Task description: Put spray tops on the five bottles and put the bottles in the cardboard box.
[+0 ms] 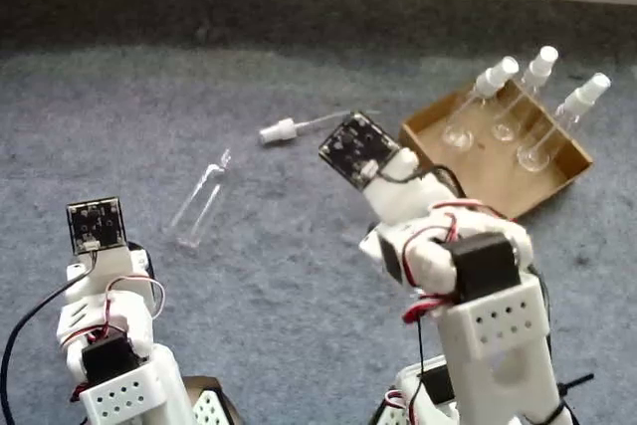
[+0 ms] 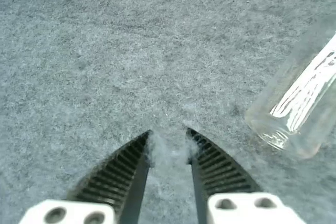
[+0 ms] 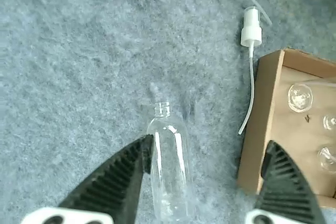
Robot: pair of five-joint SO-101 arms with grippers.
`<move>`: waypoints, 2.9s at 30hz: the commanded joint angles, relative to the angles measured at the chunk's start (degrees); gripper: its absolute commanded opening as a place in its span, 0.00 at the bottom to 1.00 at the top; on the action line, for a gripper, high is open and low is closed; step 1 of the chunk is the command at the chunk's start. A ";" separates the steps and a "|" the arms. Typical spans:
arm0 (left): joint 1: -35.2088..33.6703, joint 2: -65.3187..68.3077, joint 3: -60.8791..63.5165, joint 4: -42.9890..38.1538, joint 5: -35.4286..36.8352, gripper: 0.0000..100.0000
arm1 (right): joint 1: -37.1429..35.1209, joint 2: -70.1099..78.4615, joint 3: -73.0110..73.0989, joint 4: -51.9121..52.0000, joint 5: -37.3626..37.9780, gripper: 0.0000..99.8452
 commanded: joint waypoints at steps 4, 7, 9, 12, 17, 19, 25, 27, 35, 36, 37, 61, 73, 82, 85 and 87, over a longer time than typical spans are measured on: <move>1.71 -0.57 -1.80 -1.23 -3.34 0.08 | -0.22 -20.88 23.43 -14.20 -7.65 0.29; 3.74 -0.57 -4.26 -0.70 -7.38 0.08 | -0.22 -29.23 31.52 -18.68 -7.74 0.29; 4.00 -0.48 -7.43 0.97 -9.76 0.08 | -0.22 -33.98 35.38 -19.56 -8.09 0.29; 4.09 -0.48 -13.23 3.43 -12.66 0.08 | -0.22 -39.96 39.34 -19.91 -8.09 0.29; 4.09 -0.40 -21.05 7.12 -20.48 0.08 | -0.22 -45.49 44.09 -19.91 -8.18 0.29; 4.09 -0.40 -23.52 8.44 -22.77 0.08 | -0.22 -46.90 46.02 -20.00 -8.18 0.29; 4.09 6.64 -31.43 10.29 -26.20 0.08 | -0.22 -49.71 50.15 -20.00 -8.18 0.29; 4.26 12.62 -35.03 10.29 -26.29 0.08 | -0.22 -50.86 51.30 -20.00 -8.18 0.29; 15.16 32.92 -49.36 12.48 -32.09 0.08 | -0.22 -52.79 52.53 -20.00 -8.18 0.29; 17.27 35.38 -50.86 13.80 -33.93 0.08 | -0.22 -52.79 52.62 -20.00 -8.18 0.29; 19.38 37.85 -52.18 14.77 -35.60 0.08 | -0.22 -52.79 52.62 -20.00 -8.18 0.29; 37.85 111.08 -99.47 9.41 -42.90 0.24 | -0.57 -52.79 61.32 -27.30 -8.18 0.29; 39.43 143.69 -136.57 15.74 -44.66 0.24 | -0.66 -52.79 61.41 -27.30 -8.18 0.29; 39.16 159.87 -155.03 17.67 -44.92 0.19 | -0.66 -52.79 61.41 -27.30 -8.18 0.29; 39.16 163.56 -159.52 17.58 -44.92 0.14 | -0.66 -52.79 61.76 -27.30 -8.09 0.29; 39.16 166.11 -161.98 17.23 -44.92 0.12 | -0.66 -52.79 62.99 -27.30 -7.91 0.29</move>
